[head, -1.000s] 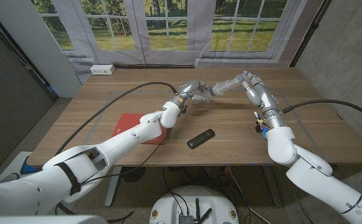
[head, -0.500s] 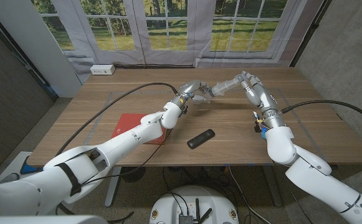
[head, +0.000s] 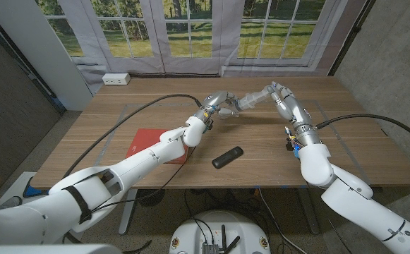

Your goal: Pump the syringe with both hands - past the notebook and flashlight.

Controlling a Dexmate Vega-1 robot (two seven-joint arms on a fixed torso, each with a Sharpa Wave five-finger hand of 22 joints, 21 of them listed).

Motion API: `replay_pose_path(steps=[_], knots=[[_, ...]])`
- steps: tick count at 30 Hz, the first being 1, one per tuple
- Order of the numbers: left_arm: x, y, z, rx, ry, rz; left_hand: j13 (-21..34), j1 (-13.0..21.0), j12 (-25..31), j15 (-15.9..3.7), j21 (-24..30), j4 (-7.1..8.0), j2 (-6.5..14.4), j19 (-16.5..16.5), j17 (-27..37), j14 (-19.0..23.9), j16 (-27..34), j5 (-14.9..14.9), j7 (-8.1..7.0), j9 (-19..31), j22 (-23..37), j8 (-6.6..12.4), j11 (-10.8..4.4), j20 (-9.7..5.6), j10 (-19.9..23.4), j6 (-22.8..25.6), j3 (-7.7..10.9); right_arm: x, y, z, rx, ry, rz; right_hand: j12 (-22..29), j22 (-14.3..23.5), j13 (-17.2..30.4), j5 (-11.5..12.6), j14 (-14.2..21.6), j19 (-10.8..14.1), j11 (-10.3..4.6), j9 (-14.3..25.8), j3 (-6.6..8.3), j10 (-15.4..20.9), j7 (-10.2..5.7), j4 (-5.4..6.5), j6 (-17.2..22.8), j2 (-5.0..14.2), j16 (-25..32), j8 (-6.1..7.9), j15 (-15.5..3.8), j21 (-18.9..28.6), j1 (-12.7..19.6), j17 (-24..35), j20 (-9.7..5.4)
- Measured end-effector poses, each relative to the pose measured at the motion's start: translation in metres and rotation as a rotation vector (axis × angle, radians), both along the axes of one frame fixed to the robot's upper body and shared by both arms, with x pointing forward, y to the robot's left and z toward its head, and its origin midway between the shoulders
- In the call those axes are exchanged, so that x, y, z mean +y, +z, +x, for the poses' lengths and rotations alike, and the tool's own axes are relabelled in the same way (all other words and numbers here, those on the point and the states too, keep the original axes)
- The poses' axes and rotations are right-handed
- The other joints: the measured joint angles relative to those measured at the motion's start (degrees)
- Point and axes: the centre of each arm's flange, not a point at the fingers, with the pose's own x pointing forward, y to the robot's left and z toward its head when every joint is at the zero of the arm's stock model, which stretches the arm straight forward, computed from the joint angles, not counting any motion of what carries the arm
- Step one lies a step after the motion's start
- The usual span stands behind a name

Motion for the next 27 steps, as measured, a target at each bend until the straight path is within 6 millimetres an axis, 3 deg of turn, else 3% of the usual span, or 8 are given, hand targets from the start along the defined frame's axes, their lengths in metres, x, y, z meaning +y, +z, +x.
replay_pose_path(steps=[27], knots=[[0.005,0.008,0.000,-0.018,0.011,-0.001,-0.04,0.00,-0.22,0.01,0.00,-0.29,0.00,0.00,-0.10,-0.01,0.01,0.22,0.61,-0.02,-0.01,-0.15,-0.01,0.00,0.01,1.04,-0.29,0.012,-0.002,0.002,0.029,0.053,-0.002,-0.03,0.00,0.29,-0.22,0.24,0.63,0.09,0.14,0.00,1.33,0.40,0.00,1.84,0.00,0.57,0.34,0.18,0.01,0.00,-0.03,-0.20]])
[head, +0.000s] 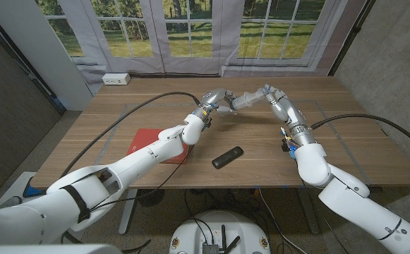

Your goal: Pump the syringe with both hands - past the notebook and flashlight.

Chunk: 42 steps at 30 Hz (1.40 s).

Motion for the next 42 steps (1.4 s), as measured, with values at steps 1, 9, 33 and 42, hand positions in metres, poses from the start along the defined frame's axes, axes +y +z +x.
replay_pose_path(steps=[1,9,33,42], knots=[[0.000,0.000,0.001,0.001,0.002,0.001,0.00,0.00,-0.02,0.00,0.00,0.00,0.00,0.00,0.00,0.00,0.00,0.00,0.19,0.00,0.00,0.00,-0.09,0.00,0.08,0.19,0.00,0.001,-0.001,0.001,0.010,0.009,-0.006,-0.04,0.00,-0.01,0.00,0.19,0.02,0.00,0.00,0.00,0.00,0.00,0.00,0.00,0.00,0.00,0.00,-0.19,0.00,0.00,0.00,0.02],[-0.002,-0.001,0.002,0.004,-0.003,0.004,-0.01,0.00,-0.11,0.00,0.00,0.00,0.00,0.00,0.01,0.00,-0.01,0.00,0.19,-0.02,0.00,0.00,-0.10,0.00,0.10,0.19,0.00,0.004,-0.001,0.002,0.017,0.019,-0.013,-0.26,0.00,-0.06,0.00,0.19,0.41,0.00,-0.04,0.00,0.00,0.31,0.00,0.31,0.00,0.00,-0.03,-0.19,0.00,0.00,0.00,0.41],[-0.006,-0.003,0.001,0.009,-0.012,0.007,0.02,0.00,0.30,0.00,0.00,0.23,0.00,0.00,0.03,0.00,0.24,-0.01,0.29,0.03,-0.01,-0.27,-0.12,0.00,0.11,0.30,-0.23,0.016,-0.003,0.011,0.046,0.072,-0.049,-0.20,0.00,-0.04,0.00,0.18,0.40,0.00,-0.05,0.00,0.00,0.00,0.00,0.61,0.00,0.00,-0.03,-0.19,0.00,0.00,0.01,0.41],[-0.007,-0.004,0.000,0.011,-0.015,0.007,0.01,0.00,0.30,0.00,0.00,0.23,0.00,0.00,0.03,0.00,0.26,-0.06,0.30,0.02,-0.01,-0.04,0.19,0.00,0.43,0.30,-0.23,0.021,-0.004,0.015,0.055,0.087,-0.057,-0.21,0.00,-0.03,0.00,0.18,0.40,0.00,-0.03,0.00,0.00,0.00,0.00,0.61,0.00,0.00,-0.02,-0.19,0.00,0.00,0.16,0.41]])
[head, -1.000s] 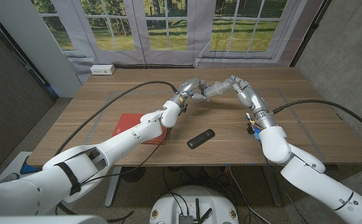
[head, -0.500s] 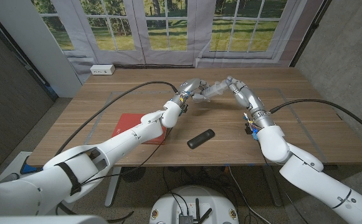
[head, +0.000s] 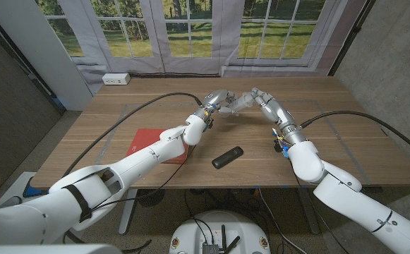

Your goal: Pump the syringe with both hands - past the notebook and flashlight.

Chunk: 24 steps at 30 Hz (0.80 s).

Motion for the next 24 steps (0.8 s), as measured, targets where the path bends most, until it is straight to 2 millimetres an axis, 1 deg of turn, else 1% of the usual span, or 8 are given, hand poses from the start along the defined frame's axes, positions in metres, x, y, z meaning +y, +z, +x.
replay_pose_path(steps=[4,6,10,13,14,16,24], knots=[[0.0003,-0.0009,-0.0005,0.001,-0.001,0.001,0.00,0.00,0.00,0.00,0.00,0.00,0.00,0.00,0.00,0.00,0.00,0.00,0.00,0.00,0.00,0.03,0.00,0.00,0.00,0.00,0.00,0.0024,-0.0006,0.0015,0.005,0.011,-0.003,-0.03,0.00,0.01,0.00,0.00,0.00,-0.41,0.01,0.00,0.41,0.00,0.00,0.00,0.00,0.00,0.00,0.00,0.00,0.00,0.00,0.00],[0.0005,-0.0010,-0.0006,0.001,-0.001,0.001,-0.01,0.00,0.00,0.00,0.00,0.22,0.00,0.00,0.00,0.00,-0.01,-0.01,0.00,0.00,0.00,0.03,0.00,0.00,0.00,0.01,-0.23,0.0033,-0.0010,0.0024,0.008,0.015,-0.004,-0.03,0.00,0.01,0.00,0.00,0.00,-0.41,0.01,0.00,0.41,0.00,0.00,0.00,0.00,0.00,0.00,0.00,0.00,0.00,0.00,0.00],[0.0007,-0.0015,-0.0012,0.001,-0.003,0.000,-0.01,0.00,0.00,0.00,0.00,0.22,0.00,0.00,0.00,0.00,-0.02,-0.11,0.21,-0.01,0.00,0.03,0.00,0.00,0.00,0.21,-0.24,0.0045,-0.0014,0.0037,0.012,0.019,-0.006,-0.04,0.00,0.01,0.00,0.00,0.00,-0.40,0.01,0.00,0.41,0.00,0.00,0.00,0.00,0.00,0.00,0.00,0.00,0.00,0.00,0.00],[0.0007,-0.0015,-0.0012,0.001,-0.003,0.000,-0.01,0.00,-0.01,0.00,0.00,0.21,0.00,0.00,0.00,0.00,-0.04,-0.12,0.20,-0.02,0.00,0.03,-0.01,0.00,0.00,0.23,-0.24,0.0053,-0.0013,0.0046,0.012,0.020,-0.007,-0.04,0.00,0.01,0.00,0.00,0.00,-0.40,0.01,0.00,0.41,0.00,0.00,-0.01,0.00,0.00,0.00,0.00,0.00,0.00,0.00,0.00],[0.0013,-0.0011,-0.0015,0.000,-0.003,0.000,-0.01,0.00,-0.01,0.00,0.00,0.21,0.00,0.00,0.00,0.00,-0.05,-0.12,0.07,-0.02,0.00,0.03,-0.01,0.00,0.00,0.37,-0.24,0.0060,-0.0018,0.0053,0.017,0.024,-0.010,-0.05,0.00,0.01,0.00,0.00,0.00,-0.09,0.01,0.00,0.72,0.00,0.00,-0.01,0.00,0.00,0.00,0.00,0.00,0.00,0.00,0.00],[0.0016,-0.0014,-0.0016,0.001,-0.003,-0.001,-0.01,0.00,-0.01,0.00,0.00,0.20,0.00,0.00,0.00,0.00,-0.05,-0.12,0.11,-0.05,0.00,0.01,-0.06,0.00,0.06,0.73,-0.25,0.0067,-0.0021,0.0061,0.020,0.026,-0.011,-0.05,0.00,0.01,0.00,0.00,0.00,-0.09,0.01,0.13,0.73,0.32,0.13,0.31,0.00,0.00,0.00,0.00,0.00,0.00,0.00,0.00],[0.0016,-0.0016,-0.0020,0.000,-0.004,-0.001,-0.01,0.00,-0.01,0.00,0.00,0.19,0.00,0.00,0.00,0.00,-0.16,-0.16,-0.01,0.00,0.00,-0.06,-0.06,0.00,0.06,1.01,-0.27,0.0094,-0.0022,0.0084,0.029,0.035,-0.016,-0.21,0.00,0.01,0.00,0.00,0.00,-0.08,0.01,0.15,0.72,0.31,0.17,0.30,0.00,0.45,0.00,0.00,0.00,0.00,-0.01,0.00]])
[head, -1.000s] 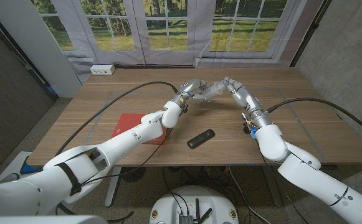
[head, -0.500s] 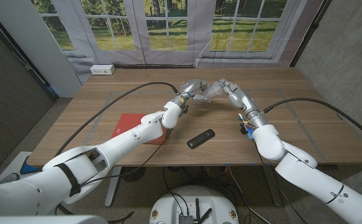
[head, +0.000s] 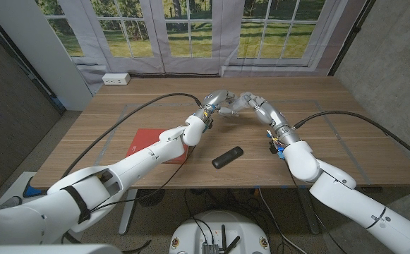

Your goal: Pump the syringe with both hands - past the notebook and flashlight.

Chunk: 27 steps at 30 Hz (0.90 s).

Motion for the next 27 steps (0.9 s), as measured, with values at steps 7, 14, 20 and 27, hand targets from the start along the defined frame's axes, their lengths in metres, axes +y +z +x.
replay_pose_path(steps=[7,14,20,27], knots=[[0.0002,-0.0006,-0.0004,0.000,0.000,0.000,-0.02,0.00,-0.04,0.00,0.00,-0.08,0.00,0.00,0.02,0.00,-0.01,0.00,0.00,0.00,0.00,-0.21,0.00,0.00,0.00,0.00,-0.08,0.0016,-0.0003,0.0012,0.011,0.007,-0.002,-0.07,0.00,-0.02,0.00,0.00,0.00,0.01,0.00,-0.16,-0.01,0.00,0.15,0.00,0.00,0.00,0.00,0.00,0.00,0.00,0.12,0.00],[0.0000,-0.0018,-0.0012,0.001,-0.002,-0.001,0.00,0.00,-0.05,-0.10,0.00,-0.23,0.00,0.00,0.03,0.10,-0.01,-0.01,0.44,-0.04,0.00,-0.39,0.00,0.00,0.00,0.43,-0.23,0.0022,-0.0005,0.0026,0.023,0.010,-0.007,-0.46,0.00,-0.04,0.00,-0.43,0.00,0.01,0.00,-0.16,-0.01,0.00,0.15,0.00,0.00,0.00,-0.45,0.00,0.00,0.00,0.28,0.00],[0.0002,-0.0023,-0.0028,0.001,-0.002,-0.003,0.03,0.00,-0.06,-0.19,0.00,-0.29,0.00,0.00,0.04,0.19,-0.12,0.22,0.62,-0.05,0.00,-0.38,0.00,0.00,0.00,0.61,-0.30,0.0017,-0.0013,0.0032,0.030,0.009,-0.008,-0.49,0.00,-0.04,0.00,-0.43,0.00,0.01,0.00,-0.40,-0.01,0.00,0.39,0.00,0.01,0.00,-0.45,0.00,0.00,-0.01,0.27,0.00],[0.0012,-0.0026,-0.0031,0.001,0.003,-0.003,0.02,0.00,-0.06,-0.19,0.00,-0.05,0.00,0.00,0.03,0.19,0.10,0.22,0.62,-0.01,0.00,-0.38,0.00,0.00,0.00,0.61,-0.53,-0.0002,-0.0011,0.0012,0.028,0.006,-0.006,-0.15,0.00,0.00,0.00,-0.43,0.01,0.02,0.00,-0.40,-0.02,0.00,0.39,0.00,0.60,0.00,-0.45,0.00,0.00,-0.60,0.27,0.01]])
